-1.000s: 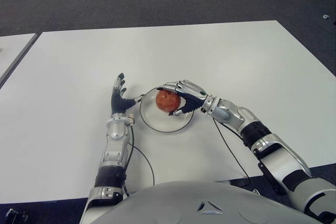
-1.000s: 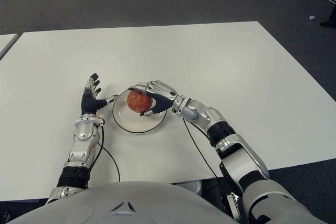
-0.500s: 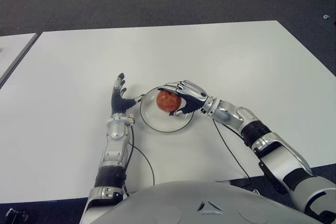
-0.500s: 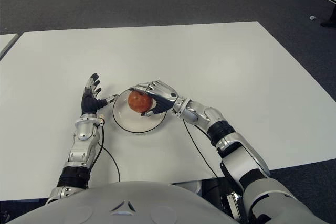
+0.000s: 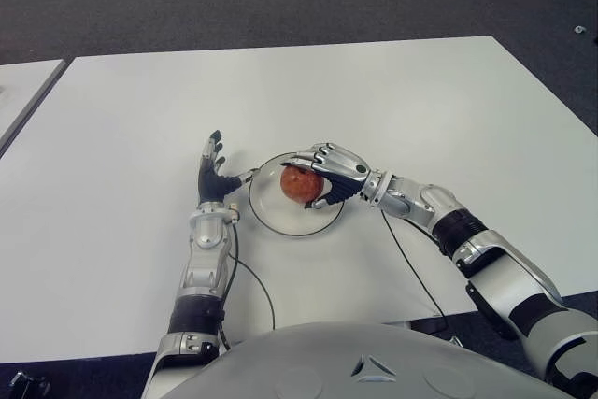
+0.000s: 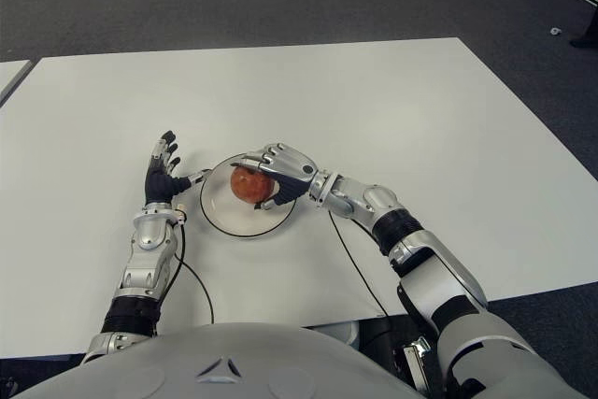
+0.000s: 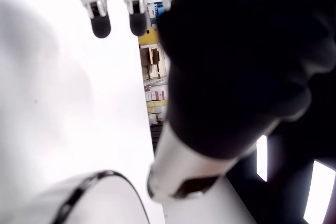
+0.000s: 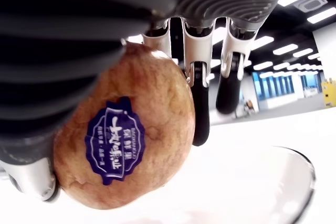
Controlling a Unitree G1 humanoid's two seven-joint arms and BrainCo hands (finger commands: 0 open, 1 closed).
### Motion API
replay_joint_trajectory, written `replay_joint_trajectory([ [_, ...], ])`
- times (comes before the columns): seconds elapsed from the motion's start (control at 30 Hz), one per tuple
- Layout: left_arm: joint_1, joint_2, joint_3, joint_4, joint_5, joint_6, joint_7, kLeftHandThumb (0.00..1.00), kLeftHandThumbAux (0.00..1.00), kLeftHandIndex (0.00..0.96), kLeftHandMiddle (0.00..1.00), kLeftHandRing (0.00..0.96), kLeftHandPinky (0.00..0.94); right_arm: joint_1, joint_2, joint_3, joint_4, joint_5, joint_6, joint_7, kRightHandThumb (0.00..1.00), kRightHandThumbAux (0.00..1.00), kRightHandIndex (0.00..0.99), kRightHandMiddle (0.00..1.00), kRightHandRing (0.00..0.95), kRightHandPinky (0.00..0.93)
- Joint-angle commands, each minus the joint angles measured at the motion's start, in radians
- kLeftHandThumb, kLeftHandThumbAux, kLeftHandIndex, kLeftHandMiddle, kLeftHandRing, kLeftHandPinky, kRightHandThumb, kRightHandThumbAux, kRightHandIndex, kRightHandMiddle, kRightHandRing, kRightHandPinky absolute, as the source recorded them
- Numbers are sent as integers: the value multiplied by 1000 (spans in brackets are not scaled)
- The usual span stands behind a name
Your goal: Put the apples into the plate.
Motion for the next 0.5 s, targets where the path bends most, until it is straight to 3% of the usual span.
replay_joint_trajectory([
  [0.03,3,2,3,2,-6,15,-8,0,373,0,0,0,31,-14,-15,12,-33,2,29,69,66,521,101,54,26,16],
  [0.5,3,-2,4,5,-12,0,-5,0,377,0,0,0,35,-12,-30,13,-69,24,36,160,29,511,5,0,0,0],
])
